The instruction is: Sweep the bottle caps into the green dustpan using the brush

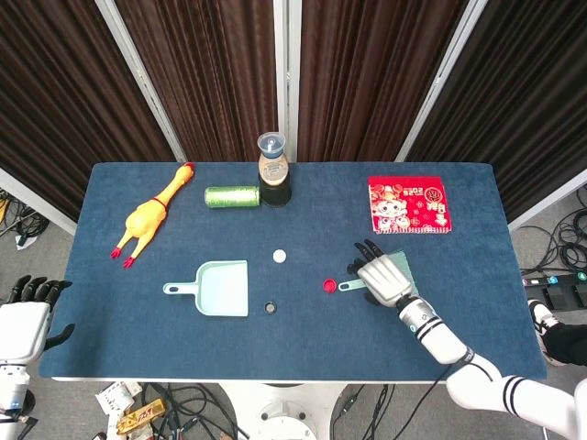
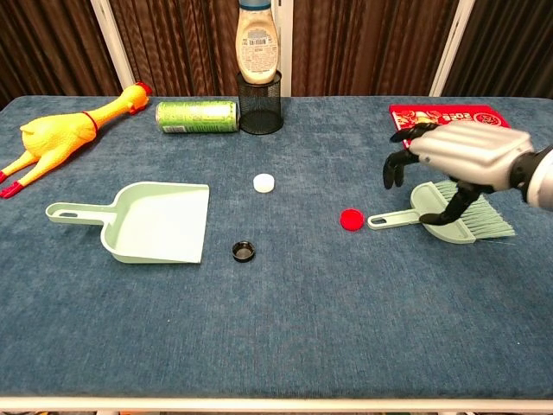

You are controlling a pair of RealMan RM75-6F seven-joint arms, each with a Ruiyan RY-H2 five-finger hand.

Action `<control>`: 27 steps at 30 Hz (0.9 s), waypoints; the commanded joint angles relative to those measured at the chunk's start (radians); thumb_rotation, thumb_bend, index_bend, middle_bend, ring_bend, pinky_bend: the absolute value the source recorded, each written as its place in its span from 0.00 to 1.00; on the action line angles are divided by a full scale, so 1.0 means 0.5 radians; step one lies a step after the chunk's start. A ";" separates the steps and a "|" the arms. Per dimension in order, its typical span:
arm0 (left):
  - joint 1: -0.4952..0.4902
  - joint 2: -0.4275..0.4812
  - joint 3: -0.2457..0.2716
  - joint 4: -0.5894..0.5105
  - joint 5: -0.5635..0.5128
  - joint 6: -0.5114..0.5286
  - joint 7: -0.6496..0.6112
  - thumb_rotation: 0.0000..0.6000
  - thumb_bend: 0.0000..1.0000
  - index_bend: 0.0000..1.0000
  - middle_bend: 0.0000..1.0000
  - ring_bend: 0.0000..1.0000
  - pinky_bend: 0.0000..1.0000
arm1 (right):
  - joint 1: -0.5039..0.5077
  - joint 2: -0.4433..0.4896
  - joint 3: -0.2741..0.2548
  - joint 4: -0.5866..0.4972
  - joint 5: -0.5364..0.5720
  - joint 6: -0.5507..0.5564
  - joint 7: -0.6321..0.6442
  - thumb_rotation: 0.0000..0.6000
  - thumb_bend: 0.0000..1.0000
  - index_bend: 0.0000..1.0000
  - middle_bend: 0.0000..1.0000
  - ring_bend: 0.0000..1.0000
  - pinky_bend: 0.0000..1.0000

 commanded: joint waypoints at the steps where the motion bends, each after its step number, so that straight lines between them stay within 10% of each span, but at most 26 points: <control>1: -0.002 -0.001 0.000 0.005 0.000 -0.002 -0.007 1.00 0.18 0.25 0.26 0.16 0.12 | 0.029 -0.087 -0.035 0.090 0.019 -0.004 -0.071 1.00 0.16 0.37 0.37 0.02 0.03; 27: -0.004 -0.022 0.009 0.064 -0.020 -0.026 -0.079 1.00 0.18 0.25 0.26 0.16 0.12 | 0.096 -0.302 -0.095 0.329 0.123 0.055 -0.297 1.00 0.23 0.43 0.41 0.07 0.05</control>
